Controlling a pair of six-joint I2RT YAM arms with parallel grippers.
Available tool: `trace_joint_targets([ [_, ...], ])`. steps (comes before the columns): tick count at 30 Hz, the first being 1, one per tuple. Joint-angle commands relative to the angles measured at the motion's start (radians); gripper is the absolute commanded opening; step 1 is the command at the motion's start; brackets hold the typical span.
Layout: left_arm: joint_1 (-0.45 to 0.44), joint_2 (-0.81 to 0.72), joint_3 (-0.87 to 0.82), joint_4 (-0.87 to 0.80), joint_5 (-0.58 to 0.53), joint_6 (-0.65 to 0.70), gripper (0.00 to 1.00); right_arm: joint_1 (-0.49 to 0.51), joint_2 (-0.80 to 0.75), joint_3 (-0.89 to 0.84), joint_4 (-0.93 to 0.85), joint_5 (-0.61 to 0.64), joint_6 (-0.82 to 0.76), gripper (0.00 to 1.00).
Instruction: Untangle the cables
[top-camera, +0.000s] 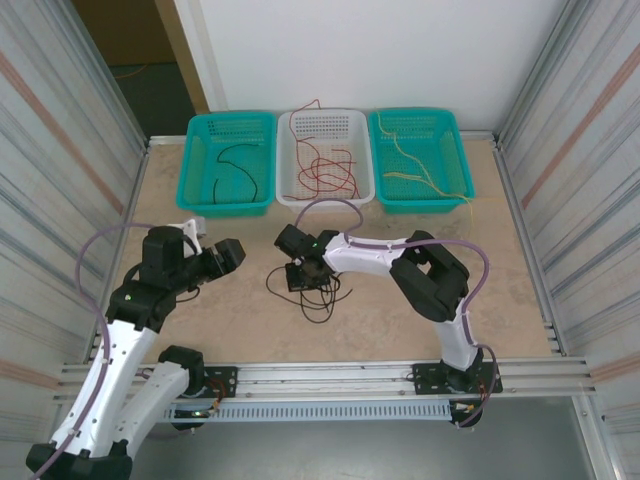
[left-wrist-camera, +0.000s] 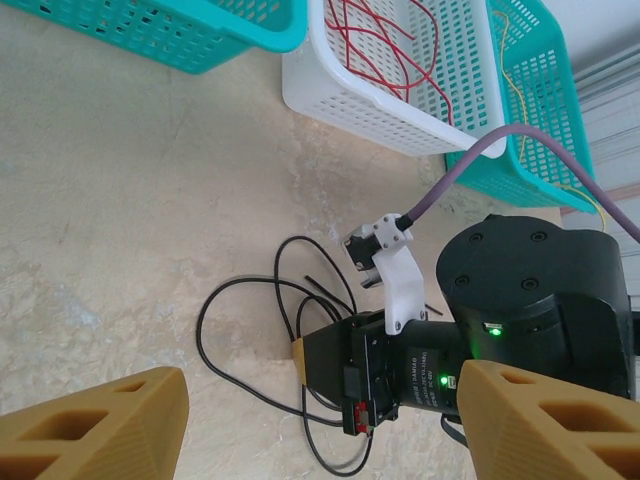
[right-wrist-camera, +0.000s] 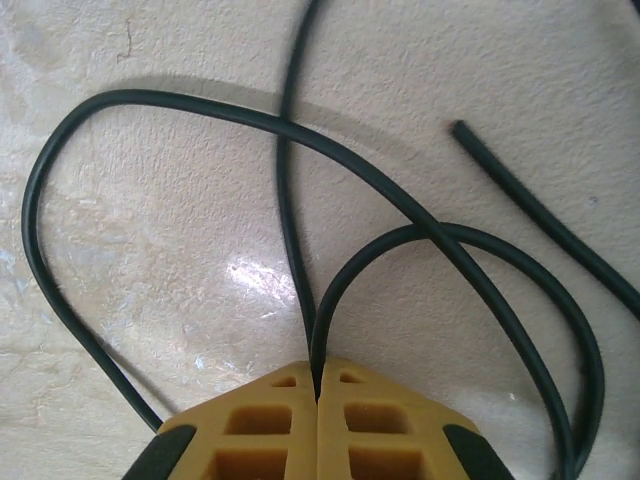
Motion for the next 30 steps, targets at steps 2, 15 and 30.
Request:
trace_joint_targets([
  [2, 0.011, 0.003, 0.003, 0.039, 0.052, -0.010, 0.72, 0.005, -0.067, -0.044, 0.054, 0.008, -0.015, 0.00],
  [15, -0.038, -0.027, -0.149, 0.498, 0.300, -0.192, 0.68, 0.048, -0.627, -0.280, 0.366, 0.027, -0.099, 0.00],
  [30, -0.427, 0.106, -0.195, 0.821, 0.218, -0.107, 0.73, -0.044, -0.857, -0.329, 0.550, -0.076, 0.051, 0.00],
])
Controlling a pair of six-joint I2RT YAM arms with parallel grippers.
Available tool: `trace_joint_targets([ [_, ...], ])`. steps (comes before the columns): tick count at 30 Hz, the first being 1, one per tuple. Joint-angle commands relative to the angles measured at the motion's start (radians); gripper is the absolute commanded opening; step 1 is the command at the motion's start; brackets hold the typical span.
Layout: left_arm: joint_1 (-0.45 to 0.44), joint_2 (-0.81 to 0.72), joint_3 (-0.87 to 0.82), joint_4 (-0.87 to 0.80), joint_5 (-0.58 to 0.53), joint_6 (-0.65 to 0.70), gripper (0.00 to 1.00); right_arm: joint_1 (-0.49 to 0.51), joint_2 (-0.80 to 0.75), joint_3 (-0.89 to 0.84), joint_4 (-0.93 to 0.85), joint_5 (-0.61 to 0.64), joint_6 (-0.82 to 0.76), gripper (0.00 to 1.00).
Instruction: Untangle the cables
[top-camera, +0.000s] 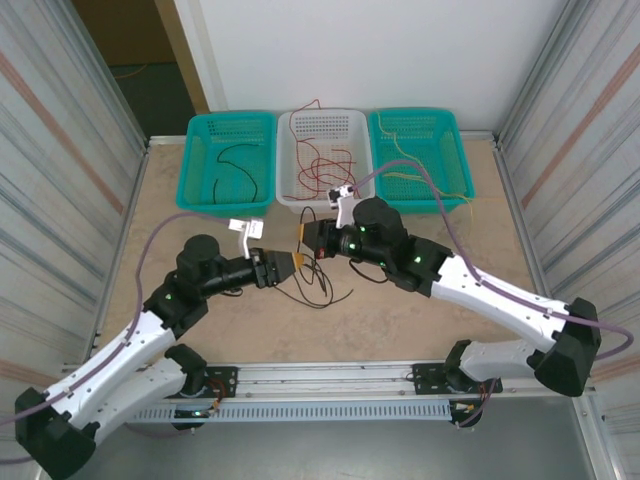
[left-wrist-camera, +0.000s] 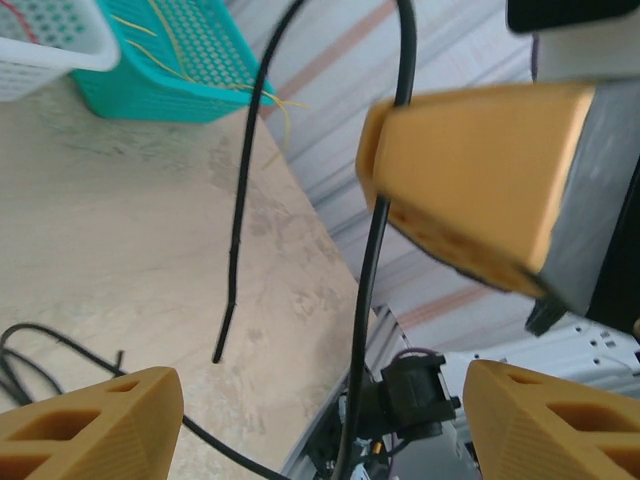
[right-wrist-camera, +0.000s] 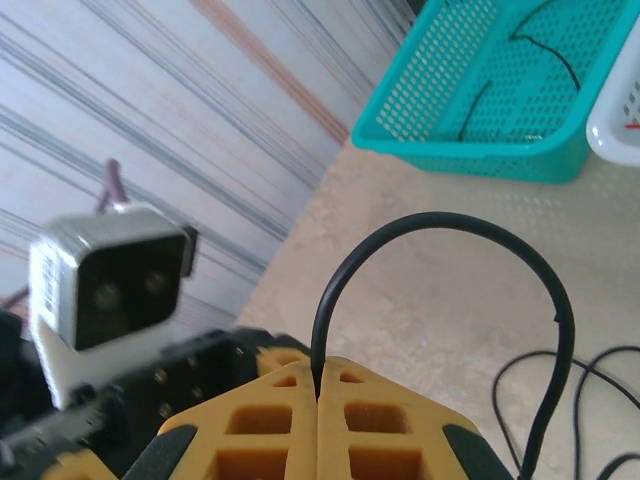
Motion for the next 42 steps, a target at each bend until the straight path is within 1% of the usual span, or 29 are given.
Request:
trace_joint_targets([
  [1, -0.035, 0.031, 0.004, 0.099, -0.023, 0.050, 0.71, -0.013, -0.054, -0.011, 0.079, -0.047, 0.057, 0.00],
  [4, -0.047, 0.075, 0.028, 0.088, -0.024, 0.064, 0.60, -0.014, -0.066, -0.010, 0.072, -0.052, 0.059, 0.00],
  [12, -0.051, 0.098, 0.066, 0.083, -0.021, 0.084, 0.16, -0.012, -0.085, -0.042, 0.053, -0.034, 0.064, 0.00],
  [14, -0.051, 0.094, 0.073, 0.067, -0.022, 0.093, 0.08, -0.016, -0.090, -0.045, 0.042, -0.027, 0.058, 0.00],
  [16, -0.052, 0.088, 0.080, 0.049, -0.026, 0.101, 0.02, -0.018, -0.097, -0.045, 0.025, -0.016, 0.049, 0.00],
  [17, -0.052, 0.086, 0.082, 0.037, -0.031, 0.105, 0.00, -0.021, -0.103, -0.043, 0.007, -0.008, 0.039, 0.06],
  [19, -0.051, 0.079, 0.092, 0.008, -0.036, 0.120, 0.00, -0.028, -0.119, -0.029, -0.060, 0.032, 0.006, 0.26],
  [20, -0.051, 0.073, 0.099, -0.015, -0.040, 0.133, 0.00, -0.033, -0.130, -0.022, -0.102, 0.058, -0.018, 0.38],
  [21, -0.051, 0.071, 0.108, -0.041, -0.045, 0.148, 0.00, -0.040, -0.139, -0.018, -0.137, 0.072, -0.034, 0.48],
  [23, -0.051, 0.060, 0.127, -0.093, -0.056, 0.175, 0.00, -0.071, -0.154, -0.022, -0.190, 0.064, -0.063, 0.63],
  [24, -0.052, 0.057, 0.133, -0.107, -0.057, 0.184, 0.00, -0.081, -0.157, -0.022, -0.213, 0.062, -0.074, 0.67],
  [26, -0.052, 0.047, 0.149, -0.135, -0.049, 0.205, 0.00, -0.093, -0.158, -0.033, -0.247, 0.054, -0.095, 0.70],
  [30, -0.052, 0.038, 0.175, -0.183, -0.027, 0.236, 0.00, -0.097, -0.144, -0.057, -0.243, 0.017, -0.117, 0.69],
  [35, -0.051, 0.050, 0.192, -0.225, 0.008, 0.254, 0.00, -0.095, -0.118, -0.058, -0.172, -0.054, -0.130, 0.69],
  [42, -0.051, 0.055, 0.189, -0.216, 0.028, 0.241, 0.00, -0.089, -0.059, -0.044, -0.131, -0.095, -0.130, 0.68],
])
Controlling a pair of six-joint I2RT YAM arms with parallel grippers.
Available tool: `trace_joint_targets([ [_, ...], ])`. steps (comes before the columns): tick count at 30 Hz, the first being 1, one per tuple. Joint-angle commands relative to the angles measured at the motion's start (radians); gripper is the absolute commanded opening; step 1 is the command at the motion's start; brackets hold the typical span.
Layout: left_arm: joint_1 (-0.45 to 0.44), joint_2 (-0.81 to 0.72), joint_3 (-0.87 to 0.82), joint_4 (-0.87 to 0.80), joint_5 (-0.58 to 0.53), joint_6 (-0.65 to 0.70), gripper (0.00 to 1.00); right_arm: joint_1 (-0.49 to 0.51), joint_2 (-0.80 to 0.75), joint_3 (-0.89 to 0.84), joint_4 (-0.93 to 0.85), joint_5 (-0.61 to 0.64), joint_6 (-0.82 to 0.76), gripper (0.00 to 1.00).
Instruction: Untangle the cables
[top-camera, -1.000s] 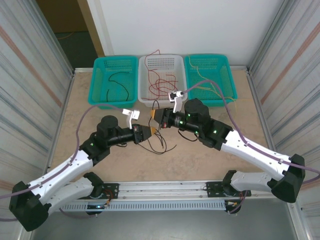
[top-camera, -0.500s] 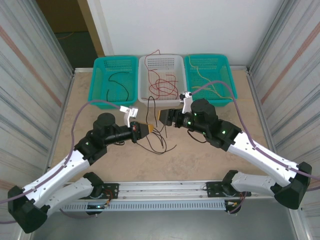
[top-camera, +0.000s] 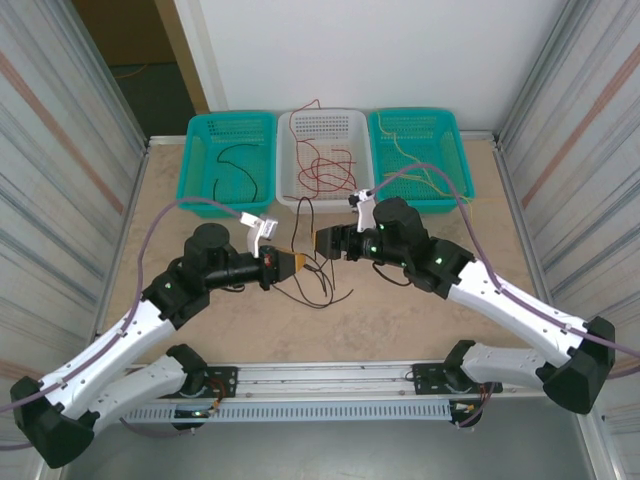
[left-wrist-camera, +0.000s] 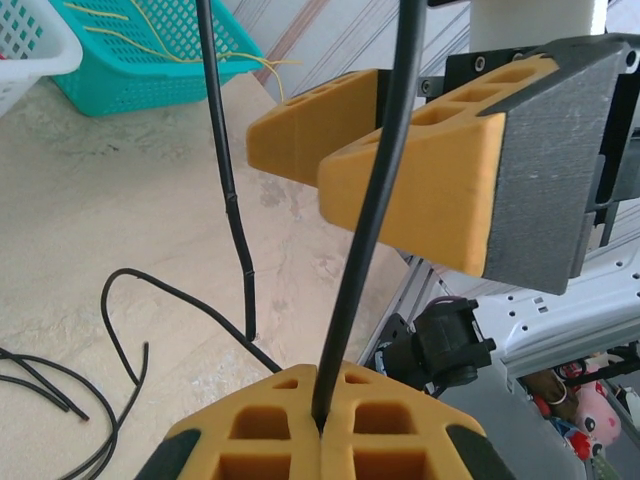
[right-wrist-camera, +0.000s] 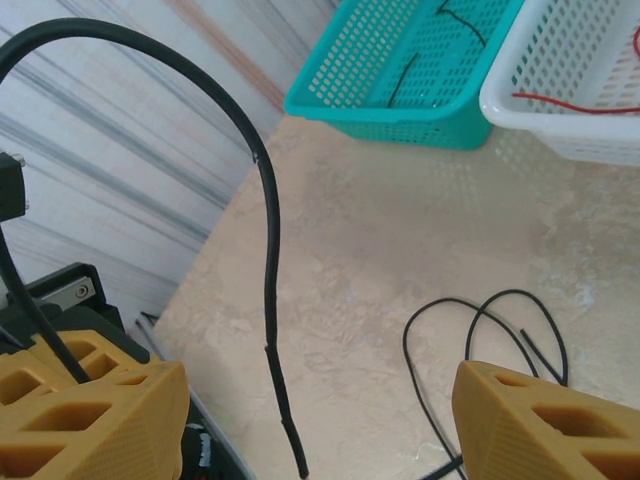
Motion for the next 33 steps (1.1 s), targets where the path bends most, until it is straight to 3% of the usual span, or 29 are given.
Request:
trace_joint_targets([
  [1, -0.003, -0.009, 0.028, 0.006, 0.034, 0.015, 0.00, 0.011, 0.032, 0.007, 0.041, -0.036, -0.021, 0.68],
  [8, -0.003, -0.007, 0.025, 0.005, 0.050, 0.017, 0.00, 0.024, 0.097, 0.009, 0.073, -0.043, -0.006, 0.49],
  [12, -0.003, -0.008, 0.022, -0.007, 0.052, 0.024, 0.00, 0.022, 0.113, 0.011, 0.062, -0.003, -0.006, 0.25],
  [16, -0.003, -0.018, 0.029, -0.066, 0.028, 0.045, 0.00, -0.025, 0.091, 0.010, 0.007, 0.048, -0.006, 0.14],
  [28, -0.003, 0.005, 0.043, -0.323, -0.011, 0.096, 0.00, -0.234, -0.026, 0.018, -0.122, 0.115, -0.047, 0.06],
  [33, -0.003, 0.015, 0.038, -0.358, -0.004, 0.106, 0.00, -0.257, -0.041, 0.023, -0.134, 0.102, -0.054, 0.06],
])
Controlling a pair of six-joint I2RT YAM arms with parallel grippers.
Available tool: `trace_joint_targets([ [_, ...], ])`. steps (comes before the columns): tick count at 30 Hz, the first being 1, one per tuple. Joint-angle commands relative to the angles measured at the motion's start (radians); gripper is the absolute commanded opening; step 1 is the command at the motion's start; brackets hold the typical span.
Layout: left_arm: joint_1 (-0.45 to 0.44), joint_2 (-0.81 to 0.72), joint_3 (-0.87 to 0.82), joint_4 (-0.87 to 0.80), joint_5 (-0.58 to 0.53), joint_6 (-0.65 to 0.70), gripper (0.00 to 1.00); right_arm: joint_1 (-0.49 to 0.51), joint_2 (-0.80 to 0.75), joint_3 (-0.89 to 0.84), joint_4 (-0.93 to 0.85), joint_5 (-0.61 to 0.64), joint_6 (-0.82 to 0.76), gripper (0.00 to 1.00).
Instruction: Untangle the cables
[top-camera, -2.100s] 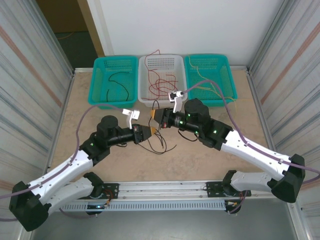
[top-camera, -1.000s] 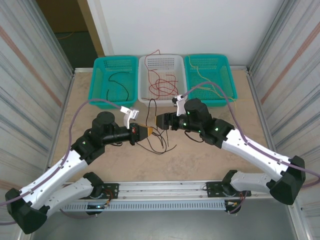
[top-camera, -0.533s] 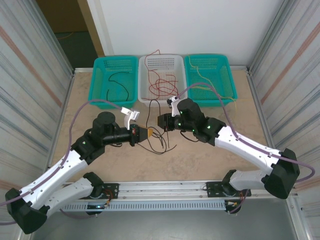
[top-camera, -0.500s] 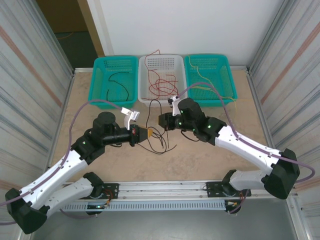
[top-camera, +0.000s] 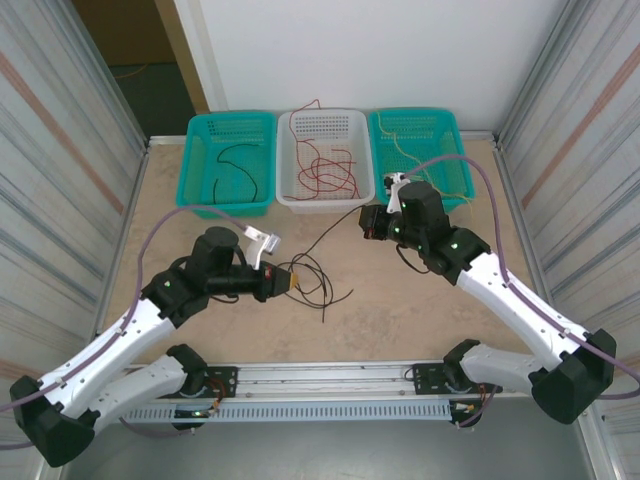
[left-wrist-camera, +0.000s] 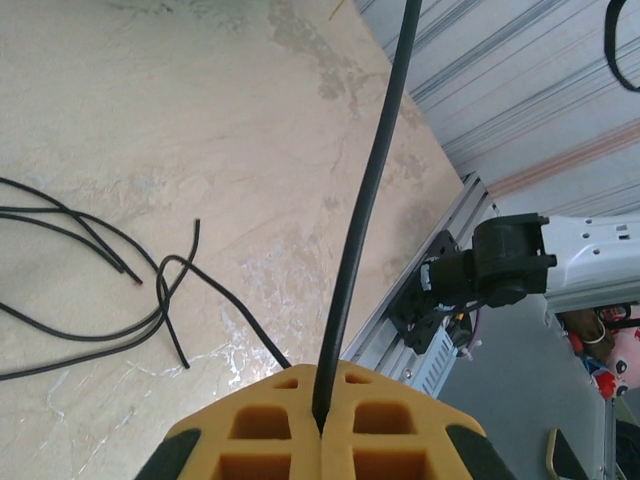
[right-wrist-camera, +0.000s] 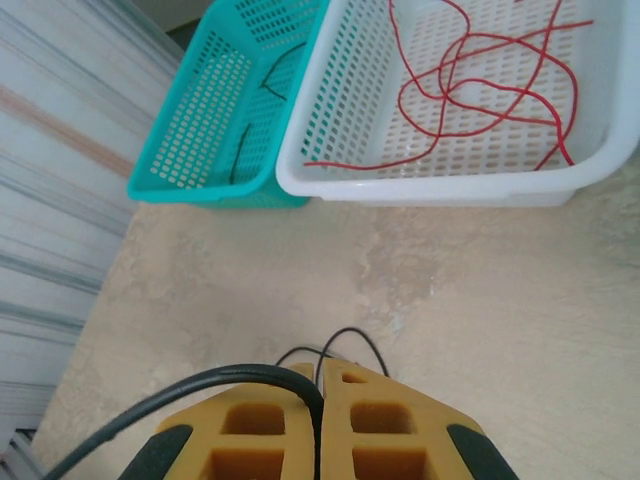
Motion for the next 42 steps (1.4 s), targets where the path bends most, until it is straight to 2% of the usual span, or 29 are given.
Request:
trace_joint_targets([
  [1, -0.003, 0.009, 0.014, -0.072, 0.006, 0.031, 0.00, -0.015, -0.021, 0.025, -0.028, 0.017, -0.026, 0.07],
  [5, -0.004, 0.018, 0.008, -0.050, 0.029, 0.018, 0.00, -0.008, -0.009, 0.033, -0.037, -0.015, -0.029, 0.14],
  [8, -0.002, 0.013, 0.002, -0.015, 0.038, -0.004, 0.00, 0.023, -0.005, 0.046, -0.068, 0.024, -0.049, 0.31],
  [10, -0.001, 0.016, 0.002, -0.002, 0.046, -0.012, 0.00, 0.042, -0.012, 0.053, -0.093, 0.056, -0.061, 0.46],
  [12, -0.002, 0.019, 0.003, 0.000, 0.048, -0.012, 0.00, 0.053, -0.023, 0.056, -0.111, 0.075, -0.067, 0.54],
  [15, 0.000, 0.023, 0.004, -0.003, 0.053, -0.008, 0.00, 0.064, -0.042, 0.060, -0.139, 0.099, -0.074, 0.62],
  [17, 0.000, 0.022, 0.006, -0.002, 0.051, -0.014, 0.00, 0.069, -0.053, 0.065, -0.152, 0.096, -0.077, 0.63],
  [23, 0.032, 0.010, 0.018, 0.067, 0.090, -0.064, 0.00, 0.141, -0.055, 0.053, -0.089, -0.032, -0.075, 0.69],
  [26, 0.055, 0.016, 0.028, 0.110, 0.125, -0.091, 0.00, 0.206, -0.007, 0.039, -0.044, -0.045, -0.064, 0.66],
  [32, 0.073, 0.021, 0.053, 0.181, 0.163, -0.130, 0.00, 0.311, 0.126, 0.027, 0.044, -0.050, -0.030, 0.39],
  [37, 0.110, 0.025, 0.084, 0.211, 0.180, -0.142, 0.00, 0.367, 0.195, 0.037, 0.081, -0.069, -0.019, 0.29],
  [42, 0.129, 0.012, 0.133, 0.189, 0.049, -0.104, 0.00, 0.412, 0.210, 0.035, 0.090, -0.055, -0.014, 0.27],
])
